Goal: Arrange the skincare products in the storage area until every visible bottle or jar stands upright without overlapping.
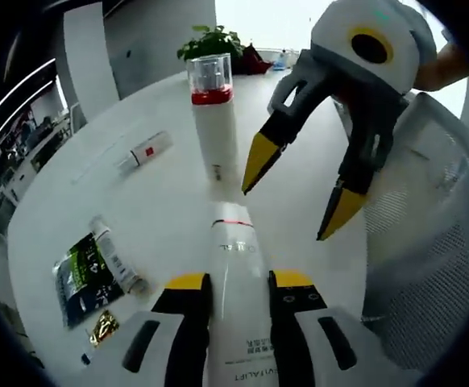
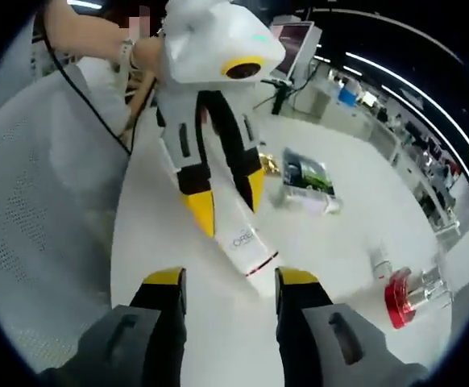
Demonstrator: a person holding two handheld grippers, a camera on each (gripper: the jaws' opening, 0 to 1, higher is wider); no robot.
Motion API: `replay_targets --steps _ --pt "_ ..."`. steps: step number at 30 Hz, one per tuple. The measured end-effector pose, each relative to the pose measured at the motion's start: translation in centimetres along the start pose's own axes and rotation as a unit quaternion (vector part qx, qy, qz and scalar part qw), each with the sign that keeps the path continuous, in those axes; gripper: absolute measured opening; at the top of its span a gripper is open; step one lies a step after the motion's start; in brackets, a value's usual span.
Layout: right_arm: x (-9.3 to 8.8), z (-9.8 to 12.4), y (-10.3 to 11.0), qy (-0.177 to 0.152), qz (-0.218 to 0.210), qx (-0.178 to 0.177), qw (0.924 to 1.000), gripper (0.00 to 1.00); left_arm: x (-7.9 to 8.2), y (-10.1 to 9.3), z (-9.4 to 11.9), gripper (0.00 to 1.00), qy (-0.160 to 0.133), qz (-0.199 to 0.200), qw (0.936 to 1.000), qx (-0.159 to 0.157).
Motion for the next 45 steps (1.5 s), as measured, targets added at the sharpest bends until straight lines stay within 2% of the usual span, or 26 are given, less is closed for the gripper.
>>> replay_targets --steps 5,6,7,8,9,10,11,12,13,14,15,16,17,18,19,20,23,26,33,36,39,40,42,45 --pt "0.5 -1.2 -0.4 0.008 0.056 0.002 0.9984 0.43 0.1 -0.6 -0.3 0.23 0.013 -0.028 0.9995 -0.01" --pt "0.6 -1.8 -0.3 0.011 0.081 0.006 0.9967 0.43 0.4 -0.5 -0.2 0.15 0.005 -0.029 0.9995 -0.009" --pt "0.6 -2.2 -0.2 0.014 0.095 0.01 0.9953 0.44 2.3 0.1 0.4 0.02 -0.044 -0.02 0.9988 -0.005" --pt "0.4 -2.7 0.1 0.026 0.108 0.016 0.9937 0.44 3.7 -0.5 1.2 0.01 -0.065 0.034 0.9971 -0.024" --pt "0.5 -3.3 0.2 0.023 0.105 0.016 0.9941 0.43 3.9 -0.6 1.4 0.01 -0.059 0.0 0.9982 -0.016" --pt "0.2 -3.9 0.8 0.028 0.112 0.038 0.9926 0.41 3.0 1.1 1.2 0.01 -0.026 -0.087 0.9956 0.022" --pt "0.2 -4.2 1.1 0.029 0.121 0.046 0.9912 0.4 1.9 1.1 1.2 0.01 0.005 -0.081 0.9967 0.01" --pt "0.0 -4.4 0.8 0.037 0.124 0.035 0.991 0.39 1.6 0.2 0.5 0.01 0.015 -0.059 0.9981 -0.012" --pt "-0.2 -4.4 0.8 0.041 0.124 0.038 0.9907 0.39 2.1 0.0 0.3 0.01 -0.003 -0.06 0.9982 -0.008" --pt "-0.2 -4.4 0.9 0.042 0.118 0.045 0.9911 0.4 2.4 0.2 0.6 0.01 -0.02 -0.042 0.9989 -0.001" --pt "0.1 -4.4 1.0 0.032 0.102 0.052 0.9929 0.4 2.5 0.0 0.7 0.01 -0.029 -0.03 0.9991 -0.007" --pt "0.2 -4.4 1.2 0.026 0.097 0.059 0.9932 0.39 2.1 -0.3 0.8 0.01 -0.031 -0.001 0.9992 -0.027" --pt "0.2 -4.4 1.2 0.028 0.095 0.061 0.9932 0.39 1.7 0.1 0.9 0.01 -0.026 -0.01 0.9994 -0.02" --pt "0.1 -4.5 1.0 0.035 0.093 0.065 0.9929 0.39 1.4 0.1 1.2 0.01 0.0 -0.054 0.9986 0.003" --pt "0.0 -4.6 1.1 0.041 0.093 0.073 0.9921 0.39 1.2 -0.4 1.3 0.01 0.009 -0.061 0.9981 0.008" --pt "-0.1 -4.7 1.0 0.046 0.09 0.075 0.9921 0.4 0.3 -0.3 1.0 0.01 0.008 -0.038 0.999 -0.022" --pt "-0.3 -5.4 1.1 0.053 0.076 0.099 0.9908 0.39 -0.6 0.3 1.6 0.01 0.007 -0.024 0.9994 -0.022" --pt "-0.1 -5.9 1.3 0.054 0.073 0.111 0.9897 0.39 -0.9 0.2 2.3 0.01 0.011 -0.022 0.9997 -0.007" --pt "0.6 -6.7 1.7 0.063 0.075 0.134 0.986 0.38 -2.4 0.7 3.3 0.01 0.018 0.004 0.9998 -0.007" --pt "0.5 -6.9 1.7 0.073 0.069 0.146 0.9841 0.38 -2.7 0.2 3.8 0.01 0.023 0.009 0.9997 -0.003" --pt "0.5 -6.9 1.8 0.082 0.06 0.156 0.9825 0.37 -3.4 0.6 4.3 0.01 0.023 0.033 0.9992 0.006" --pt "0.4 -6.9 1.9 0.085 0.058 0.157 0.9822 0.37 -3.7 0.5 4.5 0.01 0.03 0.055 0.9979 0.017" --pt "0.5 -7.0 2.0 0.089 0.047 0.162 0.9816 0.38 -3.7 0.1 4.7 0.01 0.026 0.049 0.9983 0.018" --pt "0.6 -7.2 1.9 0.093 0.036 0.167 0.9809 0.37 -3.8 -0.3 5.2 0.01 0.024 0.07 0.997 0.025"
Point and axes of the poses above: the point that each gripper's makers call its tool centre point, and the gripper's own axes: z roughly backward along the fingers, y roughly to its left, x roughly out of its top, the point moved 2 cm from there along z, roughly backward along the fingers, and after that the axes turned 4 degrees about z, right-handed, at the moved point
